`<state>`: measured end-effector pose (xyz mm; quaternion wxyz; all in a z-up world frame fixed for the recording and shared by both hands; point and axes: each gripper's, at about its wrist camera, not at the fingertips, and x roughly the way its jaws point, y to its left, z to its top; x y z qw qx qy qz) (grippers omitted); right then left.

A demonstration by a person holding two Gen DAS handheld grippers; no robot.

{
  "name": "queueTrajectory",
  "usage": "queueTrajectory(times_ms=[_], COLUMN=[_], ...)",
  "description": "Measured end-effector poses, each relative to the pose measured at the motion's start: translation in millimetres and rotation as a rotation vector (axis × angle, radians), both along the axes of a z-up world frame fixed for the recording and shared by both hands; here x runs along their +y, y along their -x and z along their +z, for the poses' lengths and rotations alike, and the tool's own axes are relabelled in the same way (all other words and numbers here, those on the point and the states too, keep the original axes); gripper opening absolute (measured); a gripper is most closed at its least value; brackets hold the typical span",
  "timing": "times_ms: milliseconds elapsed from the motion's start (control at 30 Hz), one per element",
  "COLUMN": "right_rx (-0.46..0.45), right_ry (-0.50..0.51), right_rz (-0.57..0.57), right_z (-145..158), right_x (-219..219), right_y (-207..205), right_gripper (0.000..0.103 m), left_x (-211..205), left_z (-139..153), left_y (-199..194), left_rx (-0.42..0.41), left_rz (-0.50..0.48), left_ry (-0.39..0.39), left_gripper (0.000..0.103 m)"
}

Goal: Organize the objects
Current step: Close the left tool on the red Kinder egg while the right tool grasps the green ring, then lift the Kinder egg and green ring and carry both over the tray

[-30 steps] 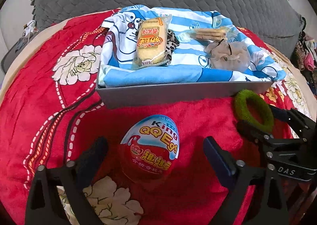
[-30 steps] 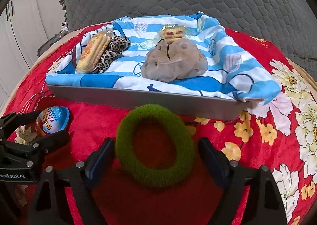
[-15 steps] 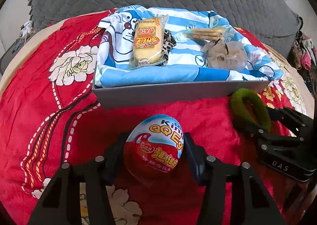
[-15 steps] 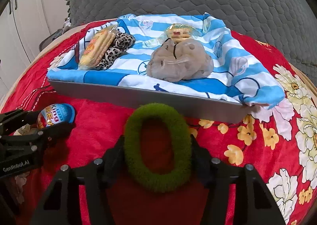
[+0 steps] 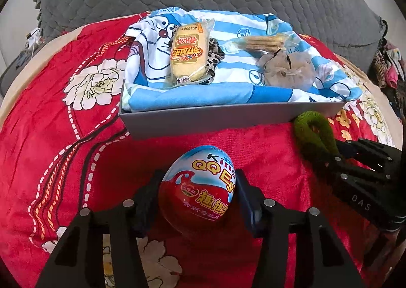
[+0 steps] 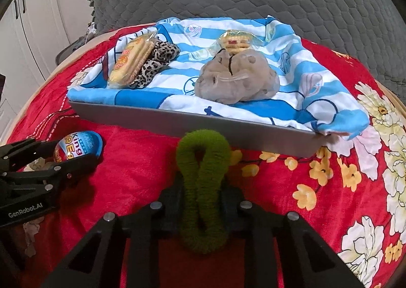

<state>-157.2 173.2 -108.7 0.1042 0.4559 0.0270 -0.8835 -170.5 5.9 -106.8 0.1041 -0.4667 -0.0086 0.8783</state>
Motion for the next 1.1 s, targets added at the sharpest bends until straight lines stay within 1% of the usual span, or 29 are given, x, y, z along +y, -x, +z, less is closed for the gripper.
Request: queueTrajectory(times_ms=[567,800,1100], right_rx=[0.014,0.023,0.048], right_ry=[0.088,0.094,0.102], right_rz=[0.000,0.000,0.006], right_z=[20,28,48], right_x=[6,6,7], right_y=[-10,-16,-28], right_gripper=[0.023,0.023,0.023], left_x=[3,2,5], left_z=[11,19,41], left_y=[-4,-8,-16], left_rx=[0.022,0.031,0.060], left_rz=[0.001,0.000,-0.002], left_ry=[-0.011,-0.015,-0.017], left_gripper=[0.055,0.055,0.055])
